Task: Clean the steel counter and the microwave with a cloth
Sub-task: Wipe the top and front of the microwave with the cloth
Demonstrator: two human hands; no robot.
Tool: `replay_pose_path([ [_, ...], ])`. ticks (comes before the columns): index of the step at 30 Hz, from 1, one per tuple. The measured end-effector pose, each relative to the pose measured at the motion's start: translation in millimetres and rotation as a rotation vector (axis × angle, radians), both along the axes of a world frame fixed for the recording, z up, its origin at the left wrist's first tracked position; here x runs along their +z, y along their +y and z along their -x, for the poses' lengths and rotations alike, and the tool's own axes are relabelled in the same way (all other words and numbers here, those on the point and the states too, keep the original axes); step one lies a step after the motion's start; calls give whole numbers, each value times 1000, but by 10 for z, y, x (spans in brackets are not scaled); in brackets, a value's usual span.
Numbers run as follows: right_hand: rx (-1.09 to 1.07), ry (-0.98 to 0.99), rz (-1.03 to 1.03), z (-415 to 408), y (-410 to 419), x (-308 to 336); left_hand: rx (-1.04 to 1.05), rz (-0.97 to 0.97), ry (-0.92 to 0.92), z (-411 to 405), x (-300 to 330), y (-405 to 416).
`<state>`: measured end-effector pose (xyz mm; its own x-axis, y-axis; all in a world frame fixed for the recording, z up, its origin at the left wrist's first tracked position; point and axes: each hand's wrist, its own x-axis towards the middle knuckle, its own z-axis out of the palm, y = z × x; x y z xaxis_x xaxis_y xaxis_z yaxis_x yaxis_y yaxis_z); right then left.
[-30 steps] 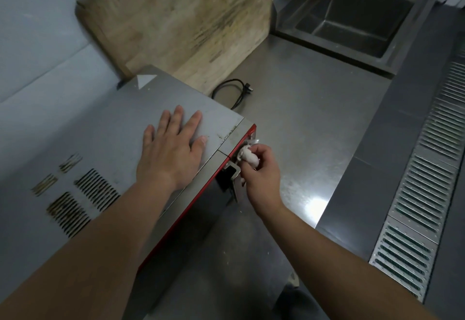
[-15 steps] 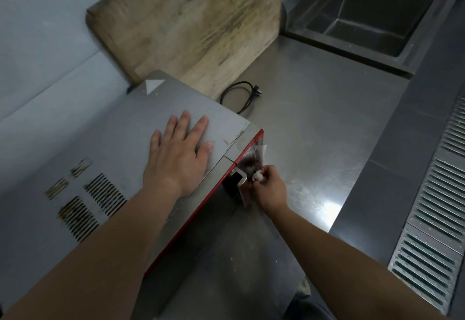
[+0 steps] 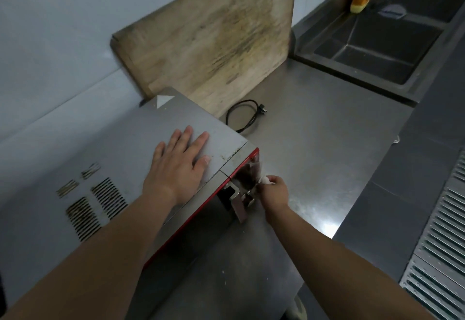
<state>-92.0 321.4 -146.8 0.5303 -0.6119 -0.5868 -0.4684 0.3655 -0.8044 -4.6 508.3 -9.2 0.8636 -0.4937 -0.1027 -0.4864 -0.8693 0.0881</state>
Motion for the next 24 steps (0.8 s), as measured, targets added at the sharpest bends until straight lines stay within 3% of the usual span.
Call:
replay_pose_path([
  [9, 61, -438, 86, -26, -82, 1301, 35, 24, 4, 38, 27, -37],
  [13, 307, -598, 251, -124, -69, 1758, 83, 40, 16, 76, 61, -56],
  [21, 904, -329, 1038, -979, 226, 1928, 402, 91, -42, 136, 91, -40],
  [24, 1092, -245, 1164, -1413, 427, 1773, 407, 126, -19, 96, 75, -36],
])
